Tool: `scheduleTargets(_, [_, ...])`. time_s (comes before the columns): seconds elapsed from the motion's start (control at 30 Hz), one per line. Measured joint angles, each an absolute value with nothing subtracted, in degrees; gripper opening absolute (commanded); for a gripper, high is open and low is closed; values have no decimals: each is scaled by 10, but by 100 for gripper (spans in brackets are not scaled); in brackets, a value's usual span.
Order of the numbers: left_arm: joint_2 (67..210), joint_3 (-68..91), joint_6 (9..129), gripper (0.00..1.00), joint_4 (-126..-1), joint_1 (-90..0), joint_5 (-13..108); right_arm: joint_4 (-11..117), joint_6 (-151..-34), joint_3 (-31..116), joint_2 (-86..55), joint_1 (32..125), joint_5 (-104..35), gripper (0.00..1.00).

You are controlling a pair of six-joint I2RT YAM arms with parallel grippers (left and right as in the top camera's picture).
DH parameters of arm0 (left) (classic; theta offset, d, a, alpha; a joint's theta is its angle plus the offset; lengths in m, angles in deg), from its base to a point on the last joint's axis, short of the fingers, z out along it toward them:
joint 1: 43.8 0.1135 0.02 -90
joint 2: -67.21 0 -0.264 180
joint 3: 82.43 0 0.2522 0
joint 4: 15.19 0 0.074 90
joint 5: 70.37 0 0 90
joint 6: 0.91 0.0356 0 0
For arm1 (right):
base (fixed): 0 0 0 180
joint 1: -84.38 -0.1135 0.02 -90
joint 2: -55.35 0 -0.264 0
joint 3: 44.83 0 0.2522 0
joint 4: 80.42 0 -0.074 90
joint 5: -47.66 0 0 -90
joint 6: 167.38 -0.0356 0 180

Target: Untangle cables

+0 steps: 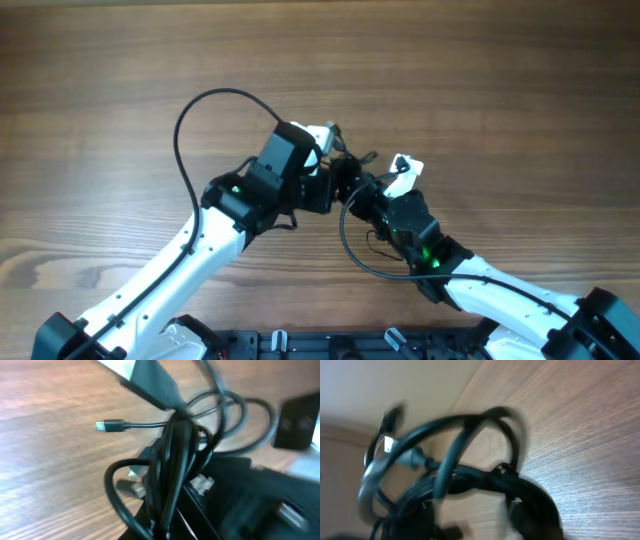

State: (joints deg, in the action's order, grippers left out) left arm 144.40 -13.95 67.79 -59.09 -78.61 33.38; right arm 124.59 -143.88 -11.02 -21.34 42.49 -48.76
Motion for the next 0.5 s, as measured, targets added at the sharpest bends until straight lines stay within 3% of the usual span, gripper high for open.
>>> scheduleTargets(0.37, [1437, -139, 706, 4, -627, -651, 294, 1077, -1327, -110, -111, 436, -491, 100])
scheduleTargets(0.5, [1437, -139, 807, 4, -649, -644, 383, 1077, -1248, -110, -108, 436, -490, 100])
